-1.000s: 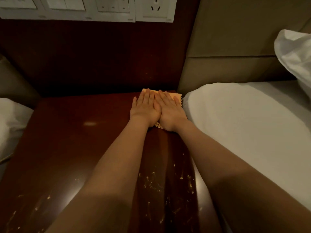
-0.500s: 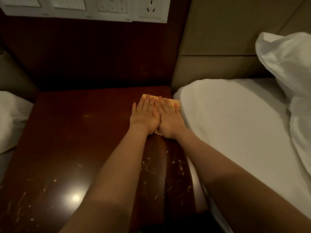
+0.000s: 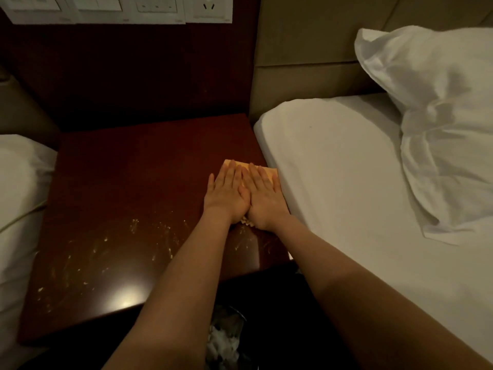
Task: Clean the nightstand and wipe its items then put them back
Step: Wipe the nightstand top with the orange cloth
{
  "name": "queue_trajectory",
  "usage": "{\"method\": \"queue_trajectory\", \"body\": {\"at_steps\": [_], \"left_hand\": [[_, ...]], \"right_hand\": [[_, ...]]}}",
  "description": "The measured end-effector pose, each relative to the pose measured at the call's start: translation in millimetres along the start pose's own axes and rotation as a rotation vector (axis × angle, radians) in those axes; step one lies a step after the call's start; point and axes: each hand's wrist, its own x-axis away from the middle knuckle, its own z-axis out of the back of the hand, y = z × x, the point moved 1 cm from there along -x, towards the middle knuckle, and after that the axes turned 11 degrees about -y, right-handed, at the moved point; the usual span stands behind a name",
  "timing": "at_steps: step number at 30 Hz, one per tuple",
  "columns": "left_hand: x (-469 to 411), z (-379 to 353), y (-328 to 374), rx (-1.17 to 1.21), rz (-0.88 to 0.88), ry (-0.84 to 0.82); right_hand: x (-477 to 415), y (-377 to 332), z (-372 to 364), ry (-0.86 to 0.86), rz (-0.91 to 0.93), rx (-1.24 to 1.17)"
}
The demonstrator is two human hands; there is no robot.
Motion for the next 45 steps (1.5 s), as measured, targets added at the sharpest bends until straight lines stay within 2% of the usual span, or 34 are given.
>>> {"method": "queue_trajectory", "body": {"at_steps": [16,33,45], "left_hand": [[67,-35,-6,-0.078,-0.069,-0.056],[137,-66,-29,-0.078,0.002,-0.068],[166,-86,-33,-0.208,0.082,-0.040]], "right_hand": [[68,-36,-41,-0.024,-0.118,-0.138],[120,-82,-66,-0.098,-0.003,-0.075],[139,-94,-81,-0.070,0.034,0.020]]}}
